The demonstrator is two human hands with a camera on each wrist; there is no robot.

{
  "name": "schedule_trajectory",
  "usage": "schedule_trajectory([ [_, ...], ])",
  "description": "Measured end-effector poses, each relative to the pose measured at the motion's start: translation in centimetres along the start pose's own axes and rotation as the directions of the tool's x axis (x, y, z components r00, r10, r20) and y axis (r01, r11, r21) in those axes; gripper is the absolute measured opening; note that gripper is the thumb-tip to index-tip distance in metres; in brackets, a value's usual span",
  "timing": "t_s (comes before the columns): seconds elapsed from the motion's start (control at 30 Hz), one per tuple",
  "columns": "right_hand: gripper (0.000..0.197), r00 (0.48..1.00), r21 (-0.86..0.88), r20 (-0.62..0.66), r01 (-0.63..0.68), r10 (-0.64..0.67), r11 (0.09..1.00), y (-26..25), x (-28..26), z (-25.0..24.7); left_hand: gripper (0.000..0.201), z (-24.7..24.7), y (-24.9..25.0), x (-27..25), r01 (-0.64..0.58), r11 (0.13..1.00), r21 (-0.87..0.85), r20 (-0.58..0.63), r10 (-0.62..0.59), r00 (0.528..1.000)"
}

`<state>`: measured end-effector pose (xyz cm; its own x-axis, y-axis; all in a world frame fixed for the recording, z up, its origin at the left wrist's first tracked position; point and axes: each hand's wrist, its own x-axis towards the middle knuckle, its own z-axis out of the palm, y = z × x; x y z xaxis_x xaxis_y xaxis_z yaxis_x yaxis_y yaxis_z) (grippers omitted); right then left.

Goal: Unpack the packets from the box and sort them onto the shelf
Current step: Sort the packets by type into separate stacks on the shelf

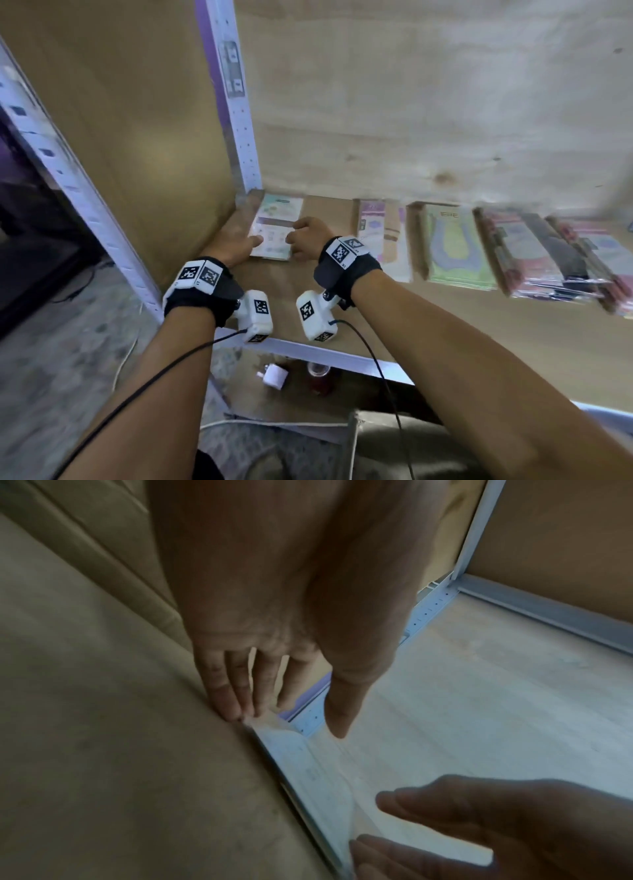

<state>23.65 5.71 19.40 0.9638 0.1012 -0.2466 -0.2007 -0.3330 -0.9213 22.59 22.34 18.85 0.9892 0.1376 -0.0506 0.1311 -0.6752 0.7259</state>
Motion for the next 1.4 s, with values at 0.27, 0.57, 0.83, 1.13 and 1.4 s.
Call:
schedule_trajectory([
  [0.27,0.032,0.997,-0.052,-0.047,-0.057,0.055,0.997,0.7,0.1,-1.2,0.023,-0.5,-0.9,-1.2,0.235,0.937,-0.259,0.204,-0.185,0.961],
  [0.57,0.01,0.955,-0.087,0.002,0.297,-0.298,0.951,-1.2,-5.5,-4.5,0.067,-1.7,3.5,-3.7,0.192,0.73,-0.656,0.201,-0.076,0.977],
  [0.83,0.042,0.809,-0.551,0.112,0.534,-0.577,0.641,-1.8,-11.3,-9.0,0.029,-1.3,9.0,-5.5,0.153,0.443,-0.884,0.146,-0.05,0.988],
  [1.13,0.046,0.941,-0.158,-0.158,0.275,-0.299,0.948,3.7,-14.9,-18.3,0.007,3.8,11.8,-7.3,0.224,0.402,-0.888,0.303,0.144,0.942],
  [1.4,0.023,0.962,0.085,0.004,0.27,-0.272,0.959,8.9,-16.6,-23.4,0.014,6.8,12.3,-6.2,0.164,0.492,-0.855,0.251,0.117,0.961],
])
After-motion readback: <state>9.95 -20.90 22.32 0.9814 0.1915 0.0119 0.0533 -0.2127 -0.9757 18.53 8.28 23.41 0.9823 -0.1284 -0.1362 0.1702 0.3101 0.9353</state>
